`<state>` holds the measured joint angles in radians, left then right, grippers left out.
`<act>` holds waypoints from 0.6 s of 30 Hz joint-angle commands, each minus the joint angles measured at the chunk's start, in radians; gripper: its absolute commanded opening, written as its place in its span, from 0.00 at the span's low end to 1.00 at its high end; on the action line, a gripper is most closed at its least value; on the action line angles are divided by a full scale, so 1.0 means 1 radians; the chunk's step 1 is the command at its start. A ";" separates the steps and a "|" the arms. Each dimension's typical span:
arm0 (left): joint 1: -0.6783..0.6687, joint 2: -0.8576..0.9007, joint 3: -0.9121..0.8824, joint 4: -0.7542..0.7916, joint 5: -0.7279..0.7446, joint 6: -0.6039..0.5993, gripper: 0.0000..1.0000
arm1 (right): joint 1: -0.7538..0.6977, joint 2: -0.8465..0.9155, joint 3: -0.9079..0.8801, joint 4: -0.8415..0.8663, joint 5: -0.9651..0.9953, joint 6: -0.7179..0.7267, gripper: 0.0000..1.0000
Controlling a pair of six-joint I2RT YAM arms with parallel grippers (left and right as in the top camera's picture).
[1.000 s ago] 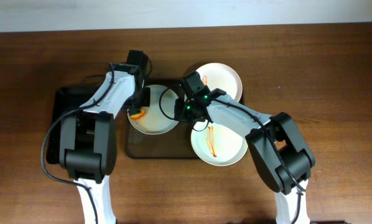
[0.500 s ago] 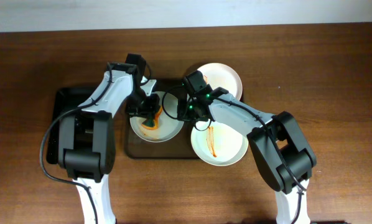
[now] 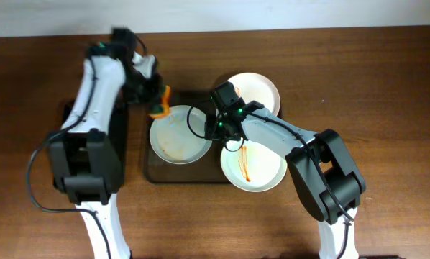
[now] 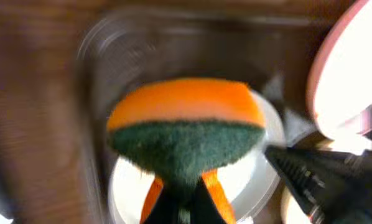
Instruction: Clean dirty plates on tray and stack at the side
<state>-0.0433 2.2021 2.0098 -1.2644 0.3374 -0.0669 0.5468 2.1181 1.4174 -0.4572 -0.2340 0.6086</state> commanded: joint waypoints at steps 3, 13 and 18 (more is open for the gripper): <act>0.129 -0.010 0.379 -0.303 -0.218 0.019 0.00 | 0.010 0.018 -0.012 -0.006 0.002 -0.002 0.08; 0.184 -0.008 0.346 -0.328 -0.257 0.019 0.00 | 0.056 -0.180 0.139 -0.271 0.275 -0.161 0.04; 0.184 -0.008 0.346 -0.323 -0.271 0.014 0.00 | 0.234 -0.261 0.158 -0.315 0.827 -0.187 0.04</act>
<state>0.1406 2.1929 2.3615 -1.5887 0.0818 -0.0605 0.6872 1.8919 1.5566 -0.7685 0.2256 0.4381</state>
